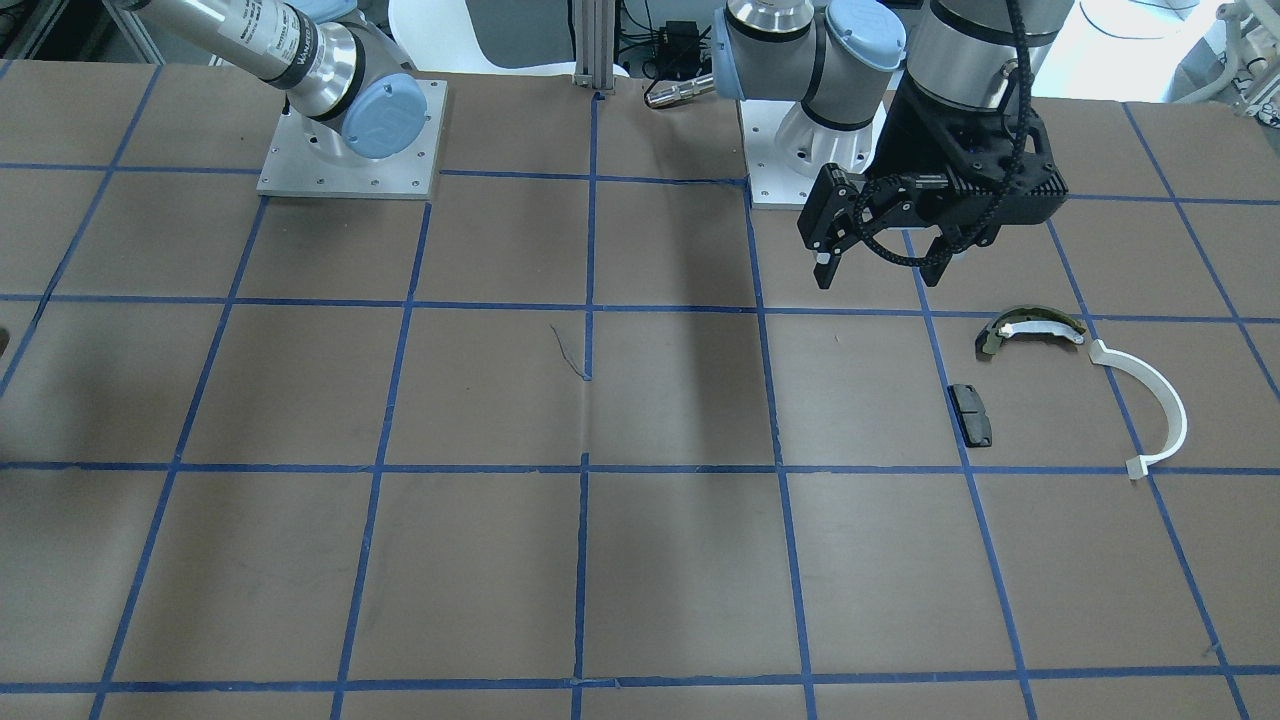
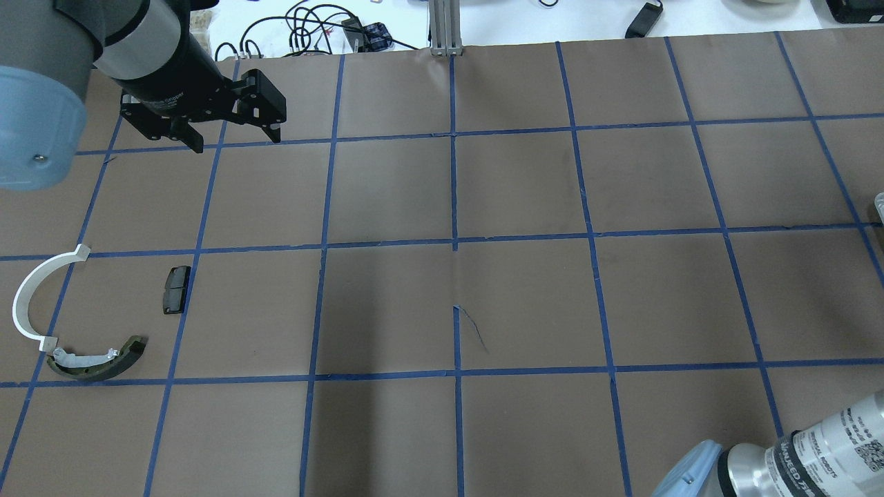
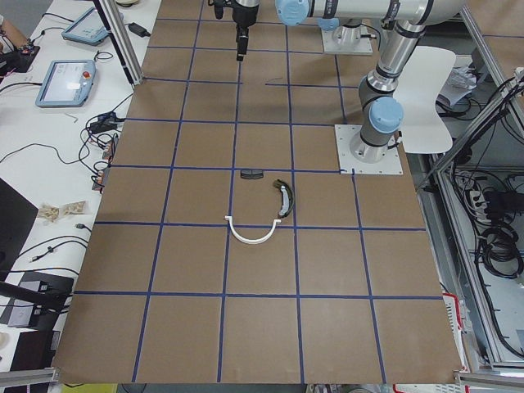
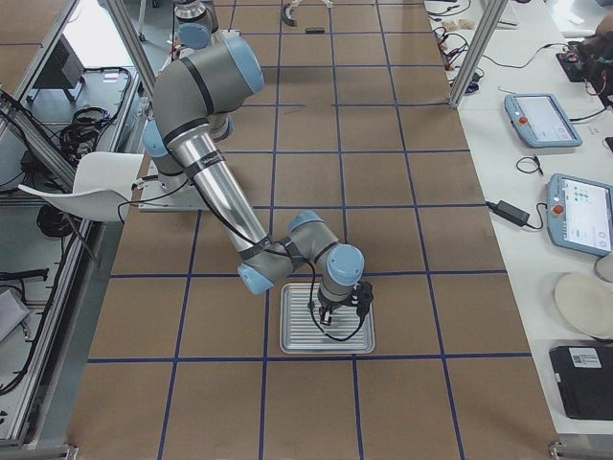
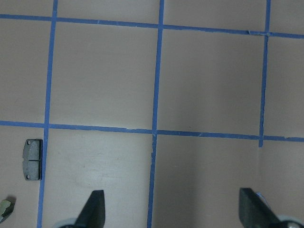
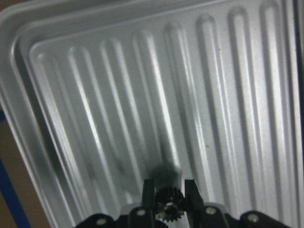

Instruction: Place bearing gear from tray to pile

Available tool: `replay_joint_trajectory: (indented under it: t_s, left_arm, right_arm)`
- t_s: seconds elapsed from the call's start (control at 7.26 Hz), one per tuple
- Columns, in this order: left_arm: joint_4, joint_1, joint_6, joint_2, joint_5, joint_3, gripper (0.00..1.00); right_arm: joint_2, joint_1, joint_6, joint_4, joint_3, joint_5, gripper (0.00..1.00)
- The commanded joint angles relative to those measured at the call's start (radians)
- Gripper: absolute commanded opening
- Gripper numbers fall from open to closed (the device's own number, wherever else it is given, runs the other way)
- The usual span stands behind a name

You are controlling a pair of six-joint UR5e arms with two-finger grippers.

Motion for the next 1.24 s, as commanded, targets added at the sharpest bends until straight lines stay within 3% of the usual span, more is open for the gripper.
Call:
replay_joint_trajectory:
  t_s: [0.0,0.28,0.55,0.83,1.1]
  left_arm:
    - [0.000,0.000,0.000,0.000,0.000,0.000,1.00]
    - [0.000,0.000,0.000,0.000,0.000,0.000,1.00]
    - [0.000,0.000,0.000,0.000,0.000,0.000,1.00]
    - [0.000,-0.002,0.001,0.000,0.002,0.000,1.00]
    - [-0.002,0.000,0.001,0.003,0.002,-0.002,1.00]
  right_arm:
    - [-0.060,0.009,-0.003,0.019,-0.016,-0.010,0.00]
    - [-0.159,0.123,0.082,0.167,-0.017,-0.010,0.00]
    - [-0.280,0.289,0.347,0.344,-0.007,0.017,0.00]
    - [-0.340,0.543,0.661,0.415,-0.002,0.050,0.00]
    - [-0.334,0.821,0.994,0.406,0.002,0.053,0.00]
